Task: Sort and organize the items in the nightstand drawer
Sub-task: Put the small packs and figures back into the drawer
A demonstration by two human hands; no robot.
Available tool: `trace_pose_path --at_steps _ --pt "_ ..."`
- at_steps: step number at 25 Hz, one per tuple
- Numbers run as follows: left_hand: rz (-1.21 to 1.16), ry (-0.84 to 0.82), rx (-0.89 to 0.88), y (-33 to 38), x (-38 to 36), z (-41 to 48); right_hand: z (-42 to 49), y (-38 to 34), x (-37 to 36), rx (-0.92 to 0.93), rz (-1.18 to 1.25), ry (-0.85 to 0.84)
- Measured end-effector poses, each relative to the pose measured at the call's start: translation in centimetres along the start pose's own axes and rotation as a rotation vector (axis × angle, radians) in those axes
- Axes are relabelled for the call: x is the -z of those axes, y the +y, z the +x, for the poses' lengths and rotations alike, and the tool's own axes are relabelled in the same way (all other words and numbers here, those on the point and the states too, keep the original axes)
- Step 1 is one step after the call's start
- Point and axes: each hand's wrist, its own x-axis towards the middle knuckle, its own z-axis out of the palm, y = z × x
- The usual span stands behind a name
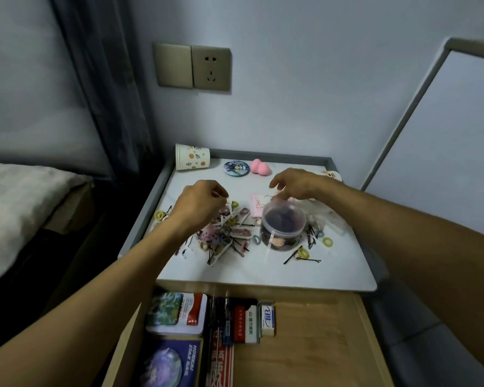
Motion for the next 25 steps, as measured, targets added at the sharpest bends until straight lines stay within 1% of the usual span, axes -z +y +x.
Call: trace_pose_path --at_steps 1,3,5,6,8,10,12,13,15,16,17,18,19,20,22,23,25 --pt "-0.007 -0.018 0.013 -0.1 -0.1 0.5 1.0 0.0 -0.1 -0.007 -0.078 -0.061" --pt "-0.017 -0.04 0.034 -0.4 -0.5 1.4 2.7 -0.1 -0.4 -0.01 -0.201 -0.121" --pt "-0.045 -0.032 0.063 -0.8 -1.1 2.1 3.3 0.0 -0.7 -0.01 -0.259 -0.117" --pt "-0.079 -0.032 0.086 -1.1 -1.5 2.5 3.4 0.1 -0.8 -0.001 -0.249 -0.101" --pt "-0.181 -0.036 0.131 -1.6 -2.3 2.8 3.5 0.3 -0.7 0.038 -0.136 -0.03" --pt "-0.3 -0.027 0.153 -1.7 -3.0 2.9 3.3 0.1 0.1 0.113 0.003 0.094" --pt "-0.441 0.006 0.156 -1.3 -3.2 2.8 2.9 -1.0 1.3 0.194 0.135 0.208" --pt "-0.526 0.027 0.162 -1.1 -3.2 2.8 2.5 -2.0 1.7 0.235 0.242 0.232" --pt "-0.718 0.079 0.187 -1.0 -2.9 3.0 1.8 -4.3 2.1 0.299 0.492 0.182" --pt "-0.788 0.122 0.196 -1.2 -2.8 3.1 1.5 -5.5 2.0 0.32 0.569 0.129" --pt "-0.817 0.177 0.209 -1.4 -2.7 3.3 1.5 -6.2 1.7 0.334 0.593 0.09" --pt "-0.805 0.227 0.22 -1.6 -2.6 3.5 1.6 -6.4 1.5 0.343 0.578 0.081" --pt "-0.788 0.258 0.225 -1.9 -2.4 3.6 1.9 -6.4 1.3 0.338 0.543 0.111" --pt "-0.781 0.272 0.228 -2.2 -2.2 3.7 2.7 -6.0 1.3 0.309 0.476 0.186" --pt "-0.802 0.272 0.233 -2.6 -1.9 4.1 4.5 -4.1 1.5 0.178 0.243 0.364" --pt "-0.816 0.273 0.238 -2.8 -1.8 4.3 5.5 -3.3 1.5 0.11 0.134 0.395" --pt "-0.814 0.289 0.233 -3.1 -1.4 4.4 7.5 -2.1 0.8 0.053 0.02 0.33"
